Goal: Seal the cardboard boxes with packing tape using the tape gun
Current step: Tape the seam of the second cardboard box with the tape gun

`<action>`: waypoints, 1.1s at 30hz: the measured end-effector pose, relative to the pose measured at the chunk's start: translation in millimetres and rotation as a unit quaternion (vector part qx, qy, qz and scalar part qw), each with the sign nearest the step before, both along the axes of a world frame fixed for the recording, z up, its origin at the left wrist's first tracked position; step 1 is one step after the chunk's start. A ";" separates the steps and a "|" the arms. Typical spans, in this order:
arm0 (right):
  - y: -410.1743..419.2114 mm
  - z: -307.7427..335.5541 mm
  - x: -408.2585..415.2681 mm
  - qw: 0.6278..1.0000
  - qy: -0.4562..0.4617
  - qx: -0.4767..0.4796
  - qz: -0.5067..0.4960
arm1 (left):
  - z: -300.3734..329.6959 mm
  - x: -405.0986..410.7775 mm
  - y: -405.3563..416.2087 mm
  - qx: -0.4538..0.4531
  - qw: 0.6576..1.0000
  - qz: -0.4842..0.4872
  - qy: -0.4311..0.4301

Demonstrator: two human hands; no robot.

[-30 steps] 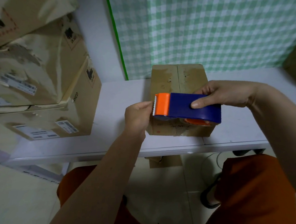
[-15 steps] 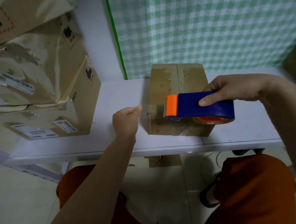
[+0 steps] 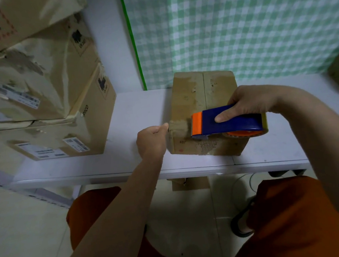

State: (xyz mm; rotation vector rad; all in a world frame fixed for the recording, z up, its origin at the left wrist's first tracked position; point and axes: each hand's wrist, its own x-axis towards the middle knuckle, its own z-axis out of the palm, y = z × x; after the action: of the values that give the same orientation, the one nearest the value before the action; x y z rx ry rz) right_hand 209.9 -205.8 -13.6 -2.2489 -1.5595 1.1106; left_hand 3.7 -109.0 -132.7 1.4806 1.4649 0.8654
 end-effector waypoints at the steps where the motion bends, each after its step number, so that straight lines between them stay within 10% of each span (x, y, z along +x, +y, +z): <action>1: 2.2 -1.5 0.3 1.000 -0.004 -0.004 0.003 | -2.7 -0.2 -0.1 0.007 1.000 -0.001 0.010; 15: 9.5 -1.4 -1.8 0.999 -0.032 -0.014 0.032 | -17.2 -4.0 5.5 -0.029 0.977 -0.069 0.198; 22: 12.0 -3.2 0.4 0.999 -0.028 -0.009 0.040 | -7.0 -16.2 11.1 0.215 0.969 -0.118 0.019; 33: 15.3 -3.9 3.9 0.998 -0.034 -0.027 0.052 | -7.3 -17.9 14.9 0.180 0.941 -0.282 0.043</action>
State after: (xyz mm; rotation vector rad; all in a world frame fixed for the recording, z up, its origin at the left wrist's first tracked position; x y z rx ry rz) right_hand 213.8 -190.4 -17.6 -2.2858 -1.7117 1.1266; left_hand -14.2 -94.1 -140.0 2.0937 0.8762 0.7337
